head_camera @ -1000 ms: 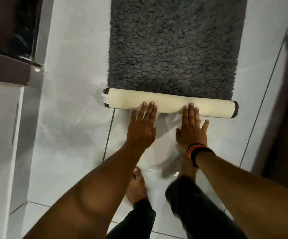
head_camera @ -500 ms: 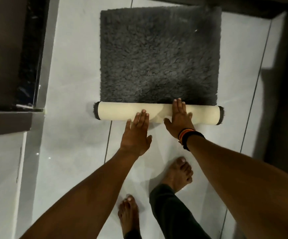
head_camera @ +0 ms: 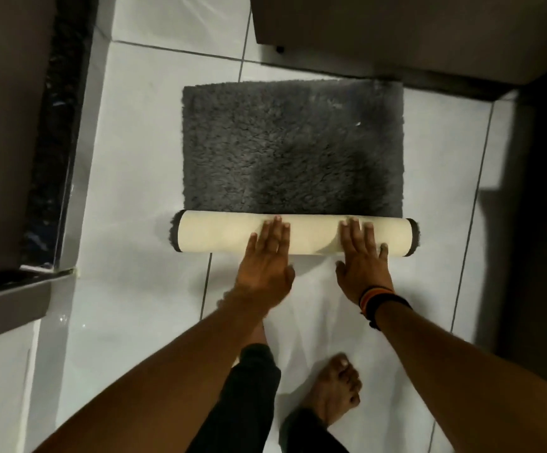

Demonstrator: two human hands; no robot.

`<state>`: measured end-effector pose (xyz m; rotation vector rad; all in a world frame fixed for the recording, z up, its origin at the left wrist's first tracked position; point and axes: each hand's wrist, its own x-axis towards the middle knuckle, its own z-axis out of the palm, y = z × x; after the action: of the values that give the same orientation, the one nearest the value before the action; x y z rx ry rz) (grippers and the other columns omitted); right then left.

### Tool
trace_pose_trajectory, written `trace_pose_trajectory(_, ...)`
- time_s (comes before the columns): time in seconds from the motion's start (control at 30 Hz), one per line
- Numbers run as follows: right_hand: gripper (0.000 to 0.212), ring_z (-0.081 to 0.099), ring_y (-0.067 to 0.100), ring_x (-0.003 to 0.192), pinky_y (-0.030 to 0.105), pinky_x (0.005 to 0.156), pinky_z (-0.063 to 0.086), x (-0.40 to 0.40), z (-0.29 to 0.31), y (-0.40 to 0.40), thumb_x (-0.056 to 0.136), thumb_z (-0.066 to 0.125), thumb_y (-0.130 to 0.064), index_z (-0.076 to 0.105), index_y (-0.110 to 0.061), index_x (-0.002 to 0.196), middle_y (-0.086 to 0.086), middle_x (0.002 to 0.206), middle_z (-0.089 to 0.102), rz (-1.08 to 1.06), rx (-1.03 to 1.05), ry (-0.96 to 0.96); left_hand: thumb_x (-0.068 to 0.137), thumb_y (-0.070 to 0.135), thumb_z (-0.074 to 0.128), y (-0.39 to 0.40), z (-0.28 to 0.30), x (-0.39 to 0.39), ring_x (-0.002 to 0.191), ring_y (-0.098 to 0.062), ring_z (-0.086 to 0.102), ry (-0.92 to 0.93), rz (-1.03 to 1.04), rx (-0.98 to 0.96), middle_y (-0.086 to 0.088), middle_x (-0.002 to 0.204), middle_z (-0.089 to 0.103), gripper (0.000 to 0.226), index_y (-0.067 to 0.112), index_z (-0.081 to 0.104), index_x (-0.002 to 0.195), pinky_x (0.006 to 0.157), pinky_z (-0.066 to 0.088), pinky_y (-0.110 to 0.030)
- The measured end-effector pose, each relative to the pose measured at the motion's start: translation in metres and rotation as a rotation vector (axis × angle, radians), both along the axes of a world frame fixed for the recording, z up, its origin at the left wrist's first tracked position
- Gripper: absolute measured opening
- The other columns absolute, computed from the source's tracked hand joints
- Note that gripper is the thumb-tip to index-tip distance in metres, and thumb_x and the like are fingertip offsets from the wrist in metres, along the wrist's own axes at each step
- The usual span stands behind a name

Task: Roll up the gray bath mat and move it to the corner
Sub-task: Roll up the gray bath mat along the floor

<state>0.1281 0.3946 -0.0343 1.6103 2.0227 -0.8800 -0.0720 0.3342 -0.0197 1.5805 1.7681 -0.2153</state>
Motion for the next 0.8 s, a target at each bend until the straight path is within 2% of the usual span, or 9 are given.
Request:
trace_pose_trajectory(0.1, 0.081, -0.009, 0.030, 0.156, 0.062, 0.124, 0.008, -0.017, 0.004, 0.045, 0.101, 0.049, -0.023, -0.004, -0.020, 0.162, 0.004, 0.171, -0.011, -0.051, -0.025, -0.011, 0.100, 0.035, 0.052, -0.006, -0.005, 0.002, 0.159, -0.030, -0.008, -0.018, -0.084, 0.142, -0.012, 0.172, -0.008, 0.083, 0.011, 0.005, 0.164, 0.129, 0.006, -0.047)
trace_pose_trajectory(0.23, 0.083, -0.002, 0.030, 0.157, 0.053, 0.126, 0.015, -0.021, 0.025, 0.048, 0.098, 0.056, -0.022, 0.004, -0.012, 0.162, 0.010, 0.171, -0.003, -0.161, 0.063, 0.057, 0.099, 0.030, 0.054, 0.025, -0.010, -0.010, 0.160, -0.030, -0.005, -0.002, -0.064, 0.145, -0.010, 0.173, -0.004, 0.081, 0.015, 0.010, 0.164, 0.128, 0.005, -0.048)
trace_pose_trajectory(0.3, 0.084, -0.003, 0.028, 0.157, 0.051, 0.126, 0.015, -0.021, 0.037, 0.033, 0.098, 0.055, -0.025, 0.001, -0.013, 0.162, 0.008, 0.171, -0.004, -0.114, 0.054, 0.037, 0.100, 0.028, 0.052, 0.056, -0.008, -0.020, 0.159, -0.027, -0.010, -0.043, -0.050, 0.107, -0.008, 0.173, -0.009, 0.081, 0.018, 0.005, 0.165, 0.129, 0.002, -0.047)
trace_pose_trajectory(0.37, 0.085, -0.006, 0.028, 0.157, 0.053, 0.126, 0.015, -0.018, 0.037, 0.024, 0.099, 0.051, -0.030, -0.005, -0.015, 0.161, 0.006, 0.171, -0.009, -0.046, -0.009, -0.062, 0.102, 0.033, 0.050, 0.094, -0.006, -0.031, 0.159, -0.026, -0.014, -0.040, -0.053, 0.002, -0.007, 0.172, -0.015, 0.082, 0.021, -0.002, 0.164, 0.129, -0.002, -0.044)
trace_pose_trajectory(0.43, 0.085, -0.009, 0.029, 0.157, 0.055, 0.126, 0.014, -0.019, 0.031, 0.035, 0.100, 0.048, -0.033, -0.009, -0.016, 0.161, 0.005, 0.171, -0.013, -0.043, -0.043, -0.122, 0.103, 0.039, 0.048, 0.132, -0.005, -0.040, 0.159, -0.026, -0.013, -0.017, -0.060, -0.086, -0.009, 0.172, -0.015, 0.081, 0.021, -0.002, 0.164, 0.129, -0.001, -0.042)
trace_pose_trajectory(0.5, 0.085, -0.012, 0.029, 0.156, 0.058, 0.125, 0.012, -0.026, 0.022, 0.057, 0.100, 0.047, -0.033, -0.011, -0.017, 0.160, 0.005, 0.170, -0.016, -0.021, -0.042, -0.136, 0.103, 0.041, 0.047, 0.153, -0.007, -0.046, 0.159, -0.026, -0.012, 0.014, -0.071, -0.094, -0.009, 0.172, -0.015, 0.082, 0.018, -0.002, 0.164, 0.129, 0.001, -0.042)
trace_pose_trajectory(0.6, 0.088, -0.013, 0.029, 0.156, 0.061, 0.124, 0.009, -0.037, 0.016, 0.098, 0.098, 0.051, -0.028, -0.010, -0.018, 0.161, 0.003, 0.170, -0.015, -0.023, 0.033, -0.108, 0.103, 0.041, 0.044, 0.158, -0.003, -0.052, 0.160, -0.027, -0.008, -0.032, -0.143, 0.029, -0.011, 0.172, -0.011, 0.081, 0.014, -0.001, 0.164, 0.129, 0.002, -0.043)
trace_pose_trajectory(0.7, 0.083, -0.011, 0.028, 0.156, 0.064, 0.124, 0.004, -0.045, 0.011, 0.156, 0.099, 0.051, -0.020, -0.005, -0.021, 0.162, 0.000, 0.171, -0.009, -0.055, 0.065, -0.009, 0.102, 0.045, 0.035, 0.151, -0.002, -0.045, 0.160, -0.032, 0.003, -0.107, -0.177, 0.269, -0.015, 0.172, 0.005, 0.075, 0.008, 0.013, 0.163, 0.129, 0.010, -0.048)
trace_pose_trajectory(0.8, 0.077, -0.003, 0.030, 0.157, 0.064, 0.123, 0.007, -0.052, 0.008, 0.203, 0.101, 0.052, -0.019, 0.006, -0.021, 0.162, 0.003, 0.171, 0.000, -0.052, 0.032, 0.022, 0.103, 0.051, 0.038, 0.171, -0.013, -0.029, 0.159, -0.033, -0.003, -0.013, -0.179, 0.188, -0.015, 0.172, -0.001, 0.080, 0.009, 0.009, 0.164, 0.129, 0.004, -0.049)
